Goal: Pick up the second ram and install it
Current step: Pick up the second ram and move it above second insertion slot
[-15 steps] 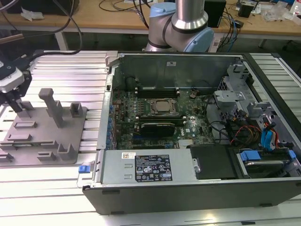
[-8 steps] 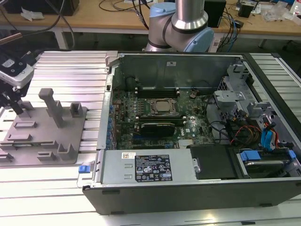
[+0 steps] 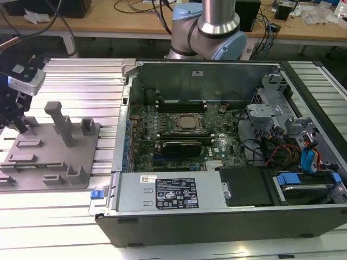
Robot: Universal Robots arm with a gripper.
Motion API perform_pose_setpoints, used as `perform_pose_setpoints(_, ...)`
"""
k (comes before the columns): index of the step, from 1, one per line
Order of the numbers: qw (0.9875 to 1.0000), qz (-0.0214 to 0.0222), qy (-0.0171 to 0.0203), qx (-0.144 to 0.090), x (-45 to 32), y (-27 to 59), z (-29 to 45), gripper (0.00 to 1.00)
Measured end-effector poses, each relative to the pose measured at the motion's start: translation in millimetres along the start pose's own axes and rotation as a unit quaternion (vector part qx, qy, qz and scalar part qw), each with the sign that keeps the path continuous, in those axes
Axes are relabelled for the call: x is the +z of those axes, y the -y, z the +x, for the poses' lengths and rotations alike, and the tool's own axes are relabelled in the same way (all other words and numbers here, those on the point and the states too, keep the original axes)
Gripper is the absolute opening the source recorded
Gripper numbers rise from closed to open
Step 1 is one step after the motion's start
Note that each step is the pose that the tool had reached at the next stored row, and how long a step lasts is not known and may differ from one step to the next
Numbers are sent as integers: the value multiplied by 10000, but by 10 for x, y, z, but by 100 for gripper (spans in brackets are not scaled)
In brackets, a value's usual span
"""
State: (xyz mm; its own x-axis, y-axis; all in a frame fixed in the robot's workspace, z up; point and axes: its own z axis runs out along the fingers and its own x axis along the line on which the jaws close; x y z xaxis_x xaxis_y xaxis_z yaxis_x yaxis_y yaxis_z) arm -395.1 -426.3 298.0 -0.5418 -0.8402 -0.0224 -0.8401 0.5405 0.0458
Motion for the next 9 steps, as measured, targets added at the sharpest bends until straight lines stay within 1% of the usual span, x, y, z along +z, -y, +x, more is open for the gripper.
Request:
perform_pose_setpoints(1, 9998, -4, -8, -174, 6, 0, 0, 8)
perform_pose_setpoints(2, 9989, -11, -21, -471, 17, 1, 0, 8)
perform_pose_setpoints(3, 9972, -17, -34, -750, 27, 1, 0, 8)
perform_pose_setpoints(5, 9952, -22, -45, -981, 35, 2, 1, 8)
perform_pose_setpoints(6, 9934, -26, -52, -1144, 41, 2, 1, 8)
perform_pose_setpoints(7, 9923, -28, -57, -1241, 44, 3, 1, 8)
perform_pose_setpoints(8, 9905, -31, -63, -1373, 49, 2, 1, 8)
perform_pose_setpoints(9, 9892, -33, -67, -1462, 52, 3, 1, 8)
